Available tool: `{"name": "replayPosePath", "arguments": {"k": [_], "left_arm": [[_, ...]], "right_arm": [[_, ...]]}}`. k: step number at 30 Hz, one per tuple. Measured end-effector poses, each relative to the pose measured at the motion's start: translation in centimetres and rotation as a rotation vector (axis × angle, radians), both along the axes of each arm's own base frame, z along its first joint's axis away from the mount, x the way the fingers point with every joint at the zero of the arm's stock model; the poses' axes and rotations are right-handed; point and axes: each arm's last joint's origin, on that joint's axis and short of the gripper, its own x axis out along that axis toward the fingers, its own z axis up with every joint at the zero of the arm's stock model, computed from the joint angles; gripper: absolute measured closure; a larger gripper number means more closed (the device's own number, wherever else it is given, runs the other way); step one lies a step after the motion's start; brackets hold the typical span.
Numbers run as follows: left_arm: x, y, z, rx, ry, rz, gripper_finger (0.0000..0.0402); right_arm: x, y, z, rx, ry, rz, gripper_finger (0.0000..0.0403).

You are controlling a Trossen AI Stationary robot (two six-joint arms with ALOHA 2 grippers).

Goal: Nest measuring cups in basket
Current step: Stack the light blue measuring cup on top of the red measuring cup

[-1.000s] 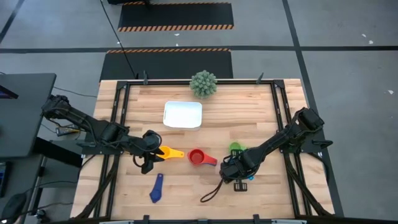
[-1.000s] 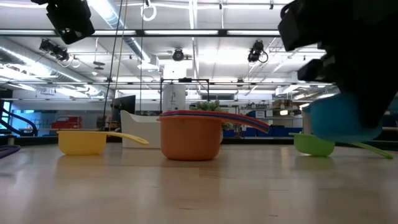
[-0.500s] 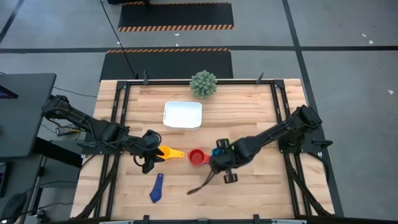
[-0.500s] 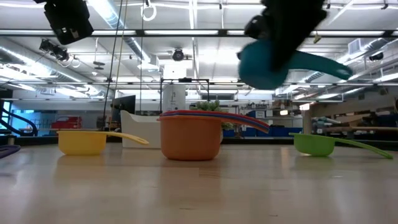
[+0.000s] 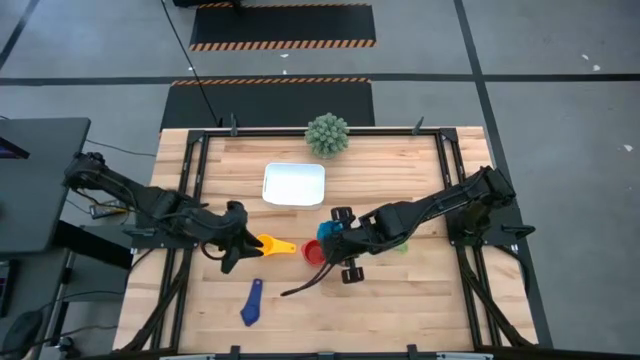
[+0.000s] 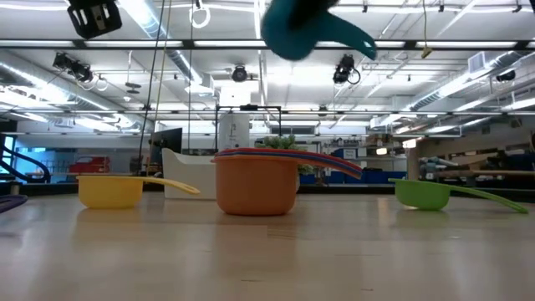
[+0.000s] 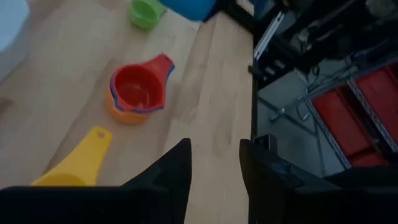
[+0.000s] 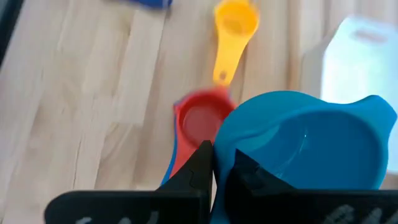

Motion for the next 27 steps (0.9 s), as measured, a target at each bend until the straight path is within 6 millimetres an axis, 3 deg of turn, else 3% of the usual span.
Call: {"name": "replayPosePath", "arguments": {"k": [4,8,18,27], "left_arm": [[-0.3,0.2,0.3,0.005,-0.016,0.016,0.0260],[-0.4,0.2,0.2,0.019,-0.016,0.008,0.0260],[-0.4,0.3,0.1,0.027,0.000,0.012,0.0260],[-0.4,0.3,0.1,0.020,0.003,0.021,0.0260]], "right_arm": [[0.8,0.3,1.4,0.002,-0.121,0.010,0.0376],[1.8,0.6,1.0,-0.012,-0.168,0.041,0.0376],[4.4,0.9,-4.6,-0.055,-0.030,0.058,0.0376],[5.2,1.4,-7.7,-0.007,0.067,0.057,0.0376]]}}
